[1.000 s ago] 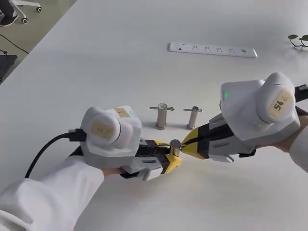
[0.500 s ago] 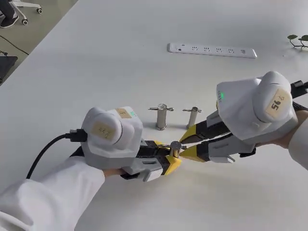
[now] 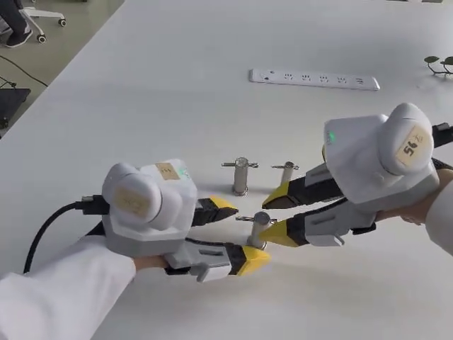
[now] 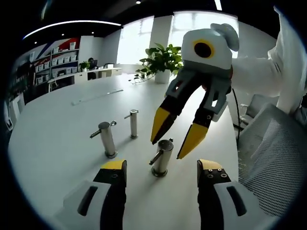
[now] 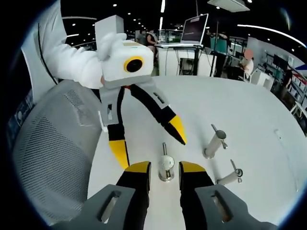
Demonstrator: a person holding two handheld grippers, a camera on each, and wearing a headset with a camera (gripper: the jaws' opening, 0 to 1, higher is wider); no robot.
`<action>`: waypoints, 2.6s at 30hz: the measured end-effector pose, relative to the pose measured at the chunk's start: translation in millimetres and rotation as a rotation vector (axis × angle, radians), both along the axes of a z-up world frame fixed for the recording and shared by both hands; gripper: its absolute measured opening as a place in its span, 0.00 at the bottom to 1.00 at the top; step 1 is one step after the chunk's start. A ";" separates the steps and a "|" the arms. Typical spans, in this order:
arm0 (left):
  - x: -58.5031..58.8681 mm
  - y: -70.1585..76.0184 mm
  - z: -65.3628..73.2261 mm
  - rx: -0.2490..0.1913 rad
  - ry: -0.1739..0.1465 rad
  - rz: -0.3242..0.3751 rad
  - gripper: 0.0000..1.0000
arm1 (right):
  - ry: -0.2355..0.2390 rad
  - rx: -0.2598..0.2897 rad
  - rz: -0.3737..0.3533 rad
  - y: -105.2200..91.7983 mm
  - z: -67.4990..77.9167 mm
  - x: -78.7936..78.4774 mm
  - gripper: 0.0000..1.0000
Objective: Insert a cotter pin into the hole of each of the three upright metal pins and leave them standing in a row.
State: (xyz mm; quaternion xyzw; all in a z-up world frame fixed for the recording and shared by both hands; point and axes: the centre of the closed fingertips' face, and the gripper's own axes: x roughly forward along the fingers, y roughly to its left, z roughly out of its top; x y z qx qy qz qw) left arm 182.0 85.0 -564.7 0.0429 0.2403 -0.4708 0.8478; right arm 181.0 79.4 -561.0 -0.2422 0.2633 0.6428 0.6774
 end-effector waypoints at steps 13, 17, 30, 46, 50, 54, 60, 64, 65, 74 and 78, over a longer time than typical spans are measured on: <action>-10.2 30.2 23.4 0.032 -0.094 0.008 0.99 | 0.028 0.043 -0.035 4.9 -9.7 -1.7 0.19; -16.0 37.6 19.7 0.042 -0.071 0.004 0.99 | 0.033 0.036 -0.031 5.0 -14.1 -2.2 0.19; -25.3 56.3 11.4 0.085 -0.020 0.062 0.99 | -0.002 0.042 -0.027 5.0 -13.4 0.3 0.09; -23.7 55.5 15.5 0.060 0.000 0.099 0.99 | -0.034 0.043 -0.138 -52.9 2.4 31.8 0.08; -22.8 54.4 15.4 0.058 0.004 0.098 0.99 | -0.053 0.038 -0.186 -77.5 2.6 46.8 0.08; -21.8 55.7 15.5 0.064 0.002 0.104 0.99 | -0.060 0.032 -0.224 -94.1 -2.6 59.3 0.08; -22.2 59.4 14.9 0.073 0.009 0.111 0.99 | -0.039 0.024 -0.233 -101.6 -10.7 66.4 0.08; -23.2 60.9 13.3 0.078 0.018 0.118 0.99 | -0.031 0.039 -0.232 -100.3 -11.2 70.6 0.08; -23.8 61.4 12.2 0.082 0.024 0.120 0.99 | -0.030 0.040 -0.232 -99.6 -11.7 72.2 0.08; -31.3 58.7 10.2 0.073 0.048 0.103 0.99 | -0.042 0.064 -0.235 -95.7 -10.6 85.2 0.08; -32.4 59.5 8.6 0.072 0.057 0.106 0.99 | -0.051 0.064 -0.225 -95.4 -10.6 87.5 0.08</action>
